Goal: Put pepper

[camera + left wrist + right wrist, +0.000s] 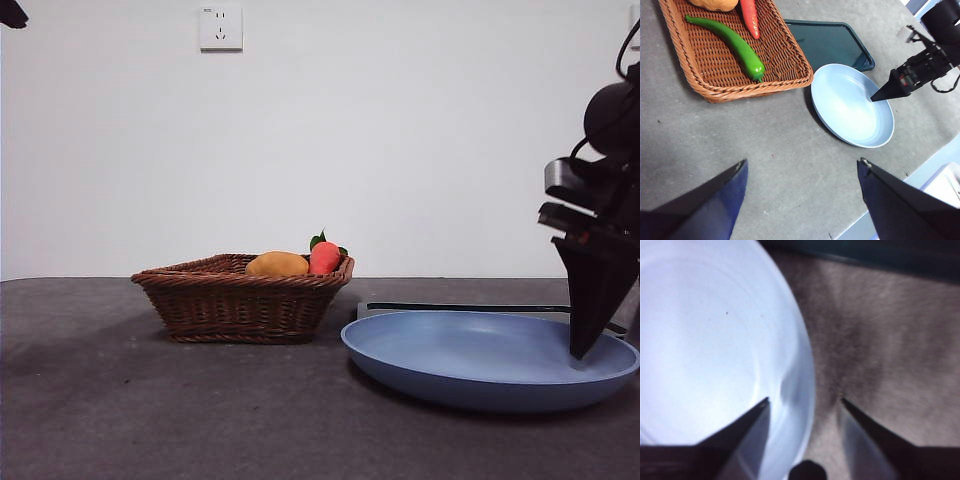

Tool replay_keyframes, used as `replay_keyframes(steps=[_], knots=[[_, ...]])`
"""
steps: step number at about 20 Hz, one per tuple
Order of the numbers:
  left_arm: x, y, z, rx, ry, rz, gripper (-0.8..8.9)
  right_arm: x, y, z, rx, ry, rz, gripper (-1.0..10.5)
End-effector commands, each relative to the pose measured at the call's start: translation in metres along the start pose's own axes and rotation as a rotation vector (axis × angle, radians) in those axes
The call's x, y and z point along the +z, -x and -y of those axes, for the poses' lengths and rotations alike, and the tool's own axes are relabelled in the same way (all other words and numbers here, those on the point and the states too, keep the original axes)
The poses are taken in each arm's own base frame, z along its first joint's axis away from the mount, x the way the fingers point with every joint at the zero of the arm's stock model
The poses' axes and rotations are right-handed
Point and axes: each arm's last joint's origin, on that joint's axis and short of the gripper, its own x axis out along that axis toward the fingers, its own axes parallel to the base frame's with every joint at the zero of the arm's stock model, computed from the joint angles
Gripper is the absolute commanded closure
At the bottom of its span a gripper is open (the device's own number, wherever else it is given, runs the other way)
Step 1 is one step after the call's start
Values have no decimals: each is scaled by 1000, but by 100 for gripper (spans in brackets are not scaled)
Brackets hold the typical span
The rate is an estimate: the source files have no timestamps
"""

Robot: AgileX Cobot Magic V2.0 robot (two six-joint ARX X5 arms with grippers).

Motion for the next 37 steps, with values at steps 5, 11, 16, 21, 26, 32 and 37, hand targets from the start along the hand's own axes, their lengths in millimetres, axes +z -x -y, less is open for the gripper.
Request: replay_keyframes(steps=[5,11,16,21,26,32,37], knots=[[4,2,2,-4,-10,19,430,5,-4,0,-1,-2,3,943],[20,-2,4,37,7,10,430,2,26,-9,4,-11,87,943],[66,-34,13,105,-24,-75,439,-19,89,-23,-11,-5,251,943],[107,-99,20,171,-76,-196,439,-45,147,-30,-32,-37,453,943],[133,-173,15,273,-104,-286,439,-66,194,-41,-55,-30,602,943],[141,-246,0,354,-120,-361,439,-79,208,-48,-50,-20,649,943],[133,-287,-14,372,-115,-387,439,-81,208,-48,-49,-23,641,943]])
